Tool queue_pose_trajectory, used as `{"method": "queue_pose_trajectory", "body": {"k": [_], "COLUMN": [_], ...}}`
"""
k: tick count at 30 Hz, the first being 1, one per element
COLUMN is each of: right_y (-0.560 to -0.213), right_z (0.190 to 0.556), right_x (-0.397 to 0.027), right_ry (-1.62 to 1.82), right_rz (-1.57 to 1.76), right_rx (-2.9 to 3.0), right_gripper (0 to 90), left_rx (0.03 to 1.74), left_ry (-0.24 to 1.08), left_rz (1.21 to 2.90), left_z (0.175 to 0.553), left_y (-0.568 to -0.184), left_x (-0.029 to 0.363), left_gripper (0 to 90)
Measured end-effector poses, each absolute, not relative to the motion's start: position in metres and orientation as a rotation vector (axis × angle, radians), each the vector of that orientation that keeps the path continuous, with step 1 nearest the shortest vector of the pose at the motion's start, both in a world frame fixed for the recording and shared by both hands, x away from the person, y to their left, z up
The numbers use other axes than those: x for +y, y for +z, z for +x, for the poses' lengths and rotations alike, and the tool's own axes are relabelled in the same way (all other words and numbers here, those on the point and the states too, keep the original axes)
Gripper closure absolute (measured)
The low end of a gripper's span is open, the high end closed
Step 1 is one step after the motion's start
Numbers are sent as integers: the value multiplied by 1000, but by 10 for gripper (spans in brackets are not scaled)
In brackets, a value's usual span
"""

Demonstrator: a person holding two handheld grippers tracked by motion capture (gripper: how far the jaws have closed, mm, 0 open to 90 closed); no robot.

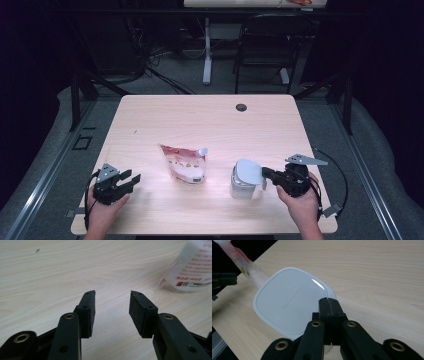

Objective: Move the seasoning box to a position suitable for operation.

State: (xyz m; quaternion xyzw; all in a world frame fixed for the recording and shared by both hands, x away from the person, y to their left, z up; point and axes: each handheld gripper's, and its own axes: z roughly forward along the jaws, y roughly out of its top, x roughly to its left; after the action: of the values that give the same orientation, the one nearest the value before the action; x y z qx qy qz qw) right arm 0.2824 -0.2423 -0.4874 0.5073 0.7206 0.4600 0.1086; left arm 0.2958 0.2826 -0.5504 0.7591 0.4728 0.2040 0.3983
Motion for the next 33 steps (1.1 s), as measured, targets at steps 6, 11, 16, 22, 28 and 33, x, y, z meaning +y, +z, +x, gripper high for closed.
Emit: {"method": "queue_pose_trajectory", "body": {"k": [6, 11, 16, 22, 28, 33], "right_y": [-488, -489, -490, -492, -492, -494], "right_z": [282, 282, 282, 282, 282, 283], "right_x": [-243, -244, -245, -246, -246, -248], "right_ry": [1359, 1361, 1343, 1336, 1338, 1337], "right_rz": [1498, 1507, 1512, 1523, 1528, 1542], "right_rx": [2113, 2107, 2111, 2108, 2107, 2107], "right_gripper": [900, 900, 900, 900, 900, 900], "left_rx": [1197, 1199, 1200, 1200, 1198, 1200], "left_ry": [517, 521, 517, 517, 518, 517], "left_rz": [1922, 1921, 1921, 1921, 1921, 1920], "left_z": [296, 296, 296, 296, 296, 296], "left_y": [-550, -550, -550, -550, -551, -550], "left_x": [283, 283, 282, 282, 282, 282], "left_gripper": [567, 567, 567, 567, 567, 567]}}
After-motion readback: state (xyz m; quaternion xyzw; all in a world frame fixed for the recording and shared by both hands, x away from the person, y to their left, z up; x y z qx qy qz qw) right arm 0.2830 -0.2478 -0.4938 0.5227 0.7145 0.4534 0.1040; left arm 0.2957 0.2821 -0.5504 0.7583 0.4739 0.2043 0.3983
